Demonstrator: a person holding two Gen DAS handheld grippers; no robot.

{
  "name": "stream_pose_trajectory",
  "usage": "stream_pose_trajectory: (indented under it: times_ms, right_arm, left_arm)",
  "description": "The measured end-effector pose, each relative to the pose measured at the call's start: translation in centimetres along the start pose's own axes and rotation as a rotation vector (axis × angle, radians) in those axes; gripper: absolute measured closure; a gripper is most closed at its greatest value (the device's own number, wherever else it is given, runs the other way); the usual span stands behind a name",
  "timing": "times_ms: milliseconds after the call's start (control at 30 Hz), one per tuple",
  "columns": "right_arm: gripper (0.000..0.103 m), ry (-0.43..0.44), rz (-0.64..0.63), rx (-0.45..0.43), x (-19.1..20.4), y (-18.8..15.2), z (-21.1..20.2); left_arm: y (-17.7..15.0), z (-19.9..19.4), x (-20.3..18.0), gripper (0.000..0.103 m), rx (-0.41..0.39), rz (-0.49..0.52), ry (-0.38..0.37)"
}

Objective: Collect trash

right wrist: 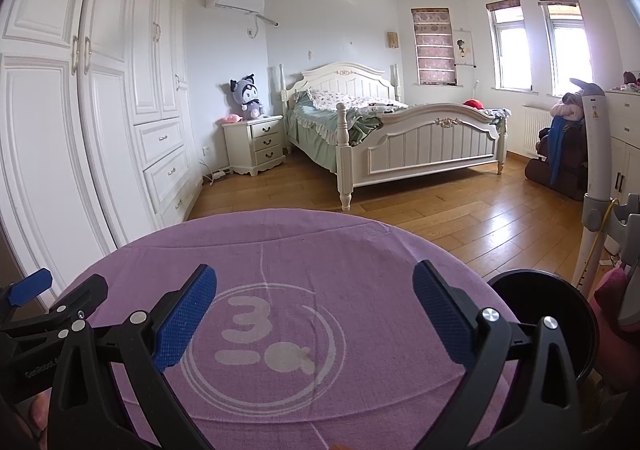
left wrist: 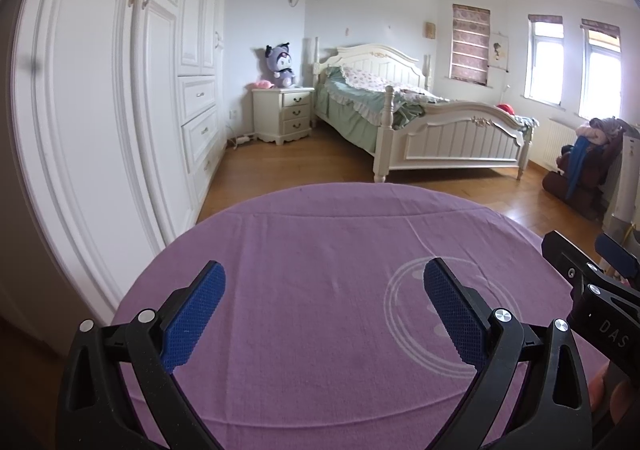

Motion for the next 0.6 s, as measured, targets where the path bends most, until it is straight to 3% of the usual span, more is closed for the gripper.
stream_pose_trajectory:
  times_ms: [600]
  right_arm:
    - [0.005, -0.004, 0.009, -0.003, -0.16, -0.09, -0.09]
  left_arm:
    - [-0.25, -0.32, -0.63, 0.005, -0.004, -0.023, 0.012]
Point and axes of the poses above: each gripper's, at about its wrist camera, not at the fingertips, and z roughly the way its jaws point, x to its left, y to its top, the point moved 3 cm from there along z, roughly the way its jaws point, and after that the axes turned 13 degrees about -y, right-handed, at the moved point
